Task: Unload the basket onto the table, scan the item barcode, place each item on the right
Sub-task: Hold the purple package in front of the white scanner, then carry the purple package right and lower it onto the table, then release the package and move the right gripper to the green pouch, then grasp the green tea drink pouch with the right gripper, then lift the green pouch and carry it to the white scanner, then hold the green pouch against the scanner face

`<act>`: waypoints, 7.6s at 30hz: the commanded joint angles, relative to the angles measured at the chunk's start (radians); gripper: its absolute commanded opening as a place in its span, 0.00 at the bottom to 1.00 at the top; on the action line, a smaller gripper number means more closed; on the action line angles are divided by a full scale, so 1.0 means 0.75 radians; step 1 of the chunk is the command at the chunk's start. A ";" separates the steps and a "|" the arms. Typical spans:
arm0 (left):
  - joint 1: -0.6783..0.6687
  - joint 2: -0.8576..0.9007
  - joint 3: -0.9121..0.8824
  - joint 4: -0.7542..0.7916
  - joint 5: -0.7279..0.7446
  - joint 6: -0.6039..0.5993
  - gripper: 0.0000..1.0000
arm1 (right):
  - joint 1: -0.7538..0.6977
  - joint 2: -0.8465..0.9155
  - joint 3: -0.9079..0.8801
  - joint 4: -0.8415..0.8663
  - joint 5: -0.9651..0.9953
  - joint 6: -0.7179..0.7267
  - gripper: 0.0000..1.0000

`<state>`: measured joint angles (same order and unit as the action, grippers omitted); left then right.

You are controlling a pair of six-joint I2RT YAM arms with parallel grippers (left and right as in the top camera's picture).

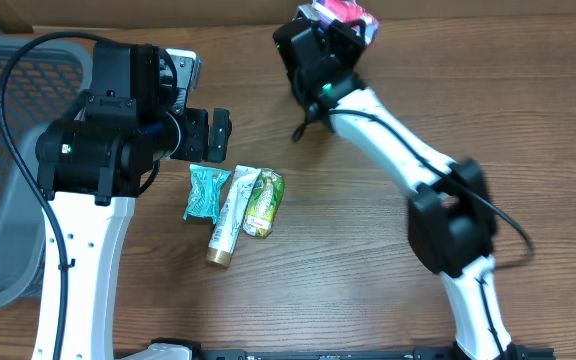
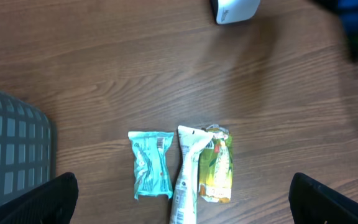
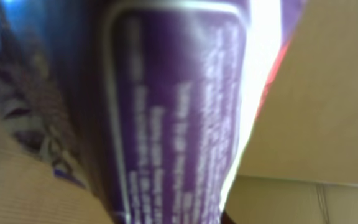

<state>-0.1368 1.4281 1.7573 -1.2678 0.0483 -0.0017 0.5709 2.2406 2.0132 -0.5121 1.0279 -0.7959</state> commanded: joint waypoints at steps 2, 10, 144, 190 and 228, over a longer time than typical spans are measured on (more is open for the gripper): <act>0.007 0.006 0.024 0.000 -0.009 -0.017 1.00 | -0.077 -0.389 0.031 -0.401 -0.491 0.696 0.04; 0.007 0.006 0.024 0.000 -0.009 -0.017 1.00 | -0.449 -0.679 0.030 -1.081 -1.388 1.509 0.04; 0.571 0.007 0.267 -0.215 -0.233 -0.148 1.00 | -0.348 -0.520 -0.813 -0.522 -3.110 0.879 0.04; 0.571 0.007 0.267 -0.215 -0.233 -0.148 1.00 | -0.092 0.071 -0.202 0.627 -0.403 -0.196 0.04; 0.571 0.007 0.266 -0.215 -0.233 -0.148 1.00 | -0.172 0.196 -0.202 0.811 -0.546 -0.192 0.04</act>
<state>0.2890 1.4319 1.9388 -1.4319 -0.1379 -0.0994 0.4404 2.4084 1.8389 0.0662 0.6243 -0.9680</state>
